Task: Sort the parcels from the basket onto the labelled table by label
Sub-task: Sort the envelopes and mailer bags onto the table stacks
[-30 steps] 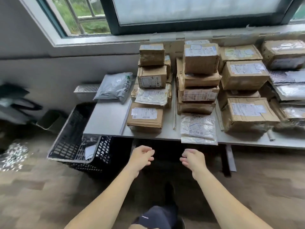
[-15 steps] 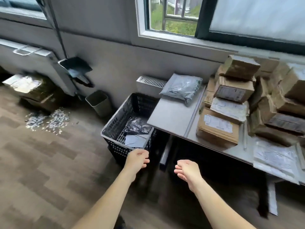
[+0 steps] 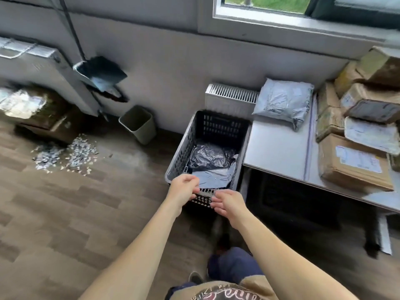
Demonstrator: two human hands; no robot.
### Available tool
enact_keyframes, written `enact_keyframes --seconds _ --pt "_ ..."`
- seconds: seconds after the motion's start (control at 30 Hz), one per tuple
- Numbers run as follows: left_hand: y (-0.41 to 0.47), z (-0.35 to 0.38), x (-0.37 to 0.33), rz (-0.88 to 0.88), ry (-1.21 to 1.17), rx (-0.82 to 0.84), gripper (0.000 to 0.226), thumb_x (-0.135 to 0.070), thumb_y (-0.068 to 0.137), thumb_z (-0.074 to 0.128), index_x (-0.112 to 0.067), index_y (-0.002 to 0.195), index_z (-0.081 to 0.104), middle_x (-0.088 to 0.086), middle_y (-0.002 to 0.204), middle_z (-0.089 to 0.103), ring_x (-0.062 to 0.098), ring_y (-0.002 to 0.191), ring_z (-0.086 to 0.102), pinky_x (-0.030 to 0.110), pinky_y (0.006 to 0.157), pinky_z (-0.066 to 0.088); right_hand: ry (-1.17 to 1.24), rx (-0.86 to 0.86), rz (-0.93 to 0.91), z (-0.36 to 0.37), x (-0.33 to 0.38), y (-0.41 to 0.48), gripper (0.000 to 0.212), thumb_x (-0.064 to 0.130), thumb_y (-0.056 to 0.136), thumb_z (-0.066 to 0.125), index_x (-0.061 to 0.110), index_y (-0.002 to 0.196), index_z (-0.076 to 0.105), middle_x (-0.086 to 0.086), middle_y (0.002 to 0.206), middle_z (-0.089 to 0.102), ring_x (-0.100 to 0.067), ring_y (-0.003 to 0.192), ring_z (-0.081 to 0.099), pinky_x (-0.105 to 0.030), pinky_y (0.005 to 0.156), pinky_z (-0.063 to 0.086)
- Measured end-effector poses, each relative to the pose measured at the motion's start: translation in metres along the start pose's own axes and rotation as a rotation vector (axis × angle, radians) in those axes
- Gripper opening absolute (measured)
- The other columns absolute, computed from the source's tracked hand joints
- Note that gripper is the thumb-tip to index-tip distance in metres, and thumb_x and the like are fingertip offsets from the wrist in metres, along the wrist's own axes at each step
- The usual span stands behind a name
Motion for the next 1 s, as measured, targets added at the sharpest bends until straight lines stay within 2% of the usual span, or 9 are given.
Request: enact_keyframes --seconds 0.17,0.37,0.53,0.63,0.73,0.77,0.87,0.93,1.0 --pt "0.047 -0.018 -0.045 0.031 0.089 0.006 0.010 -0.016 0.099 0.066 -0.012 0.108 0.064 0.008 0.101 0.068 0.014 0.079 0.067 0.020 0.059 0.050 0.114 -0.022 0.092 0.034 0.036 0.064 0.008 0.008 0.100 0.057 0.005 0.100 0.064 -0.011 0.083 0.069 -0.015 0.061 0.066 -0.022 0.051 0.051" --pt "0.104 -0.031 -0.101 0.028 0.277 0.019 0.013 -0.020 0.100 0.064 -0.013 0.111 0.065 0.006 0.105 0.072 0.015 0.088 0.071 0.029 0.075 0.058 0.195 0.033 0.120 0.076 0.081 0.110 0.014 0.005 0.100 0.055 0.009 0.087 0.060 -0.009 0.077 0.065 -0.015 0.060 0.062 -0.023 0.053 0.048" --pt "0.159 -0.005 -0.117 -0.005 0.425 0.145 0.001 -0.022 0.100 0.064 -0.021 0.100 0.065 0.009 0.108 0.072 0.020 0.099 0.071 0.042 0.089 0.059 0.315 -0.056 0.187 0.074 0.090 0.153 0.007 0.009 0.101 0.057 0.007 0.097 0.063 -0.011 0.085 0.069 -0.016 0.063 0.065 -0.022 0.052 0.052" --pt "0.201 0.012 -0.112 -0.034 0.537 0.245 0.002 -0.025 0.099 0.066 -0.026 0.097 0.064 0.006 0.109 0.071 0.020 0.102 0.070 0.044 0.094 0.058 0.383 -0.138 0.240 0.074 0.085 0.188 0.007 0.011 0.101 0.059 0.008 0.100 0.065 -0.012 0.092 0.070 -0.017 0.070 0.067 -0.026 0.060 0.056" --pt "0.255 0.024 -0.099 -0.056 0.653 0.361 0.009 -0.027 0.099 0.065 -0.022 0.106 0.065 -0.003 0.108 0.068 0.018 0.103 0.066 0.035 0.090 0.054 0.460 -0.231 0.273 0.082 0.078 0.226 0.008 0.013 0.102 0.058 0.010 0.104 0.065 -0.013 0.102 0.071 -0.020 0.082 0.070 -0.035 0.080 0.060" --pt "0.274 0.027 -0.091 -0.067 0.688 0.410 0.014 -0.027 0.100 0.064 -0.020 0.112 0.065 -0.004 0.109 0.066 0.017 0.102 0.064 0.032 0.088 0.051 0.484 -0.275 0.279 0.086 0.074 0.238 0.007 0.014 0.102 0.058 0.012 0.102 0.065 -0.012 0.102 0.071 -0.020 0.084 0.070 -0.035 0.081 0.060" --pt "0.325 0.036 -0.070 -0.112 0.810 0.605 0.033 -0.026 0.102 0.061 -0.012 0.132 0.059 0.001 0.126 0.062 0.018 0.115 0.059 0.029 0.095 0.046 0.584 -0.426 0.336 0.103 0.050 0.271 0.014 0.015 0.101 0.059 0.008 0.111 0.067 -0.012 0.105 0.072 -0.020 0.090 0.071 -0.029 0.072 0.058" --pt "0.356 0.034 -0.061 -0.142 0.863 0.666 0.041 -0.026 0.101 0.062 -0.011 0.138 0.055 0.004 0.137 0.059 0.019 0.125 0.056 0.029 0.102 0.042 0.657 -0.467 0.418 0.123 0.031 0.291 0.023 0.018 0.101 0.061 0.008 0.120 0.066 -0.013 0.112 0.072 -0.021 0.099 0.072 -0.026 0.069 0.056" --pt "0.382 0.038 -0.052 -0.164 0.886 0.712 0.044 -0.027 0.101 0.061 -0.012 0.142 0.052 0.002 0.143 0.055 0.018 0.130 0.052 0.029 0.104 0.040 0.732 -0.522 0.484 0.139 0.013 0.312 0.020 0.019 0.101 0.062 0.010 0.118 0.067 -0.012 0.114 0.072 -0.022 0.105 0.071 -0.027 0.070 0.056"
Point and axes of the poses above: each hand's wrist, its own y-axis towards the middle knuckle, its own z-axis out of the palm, x = y × z, the point moved 5 cm from there along y, towards the middle knuckle
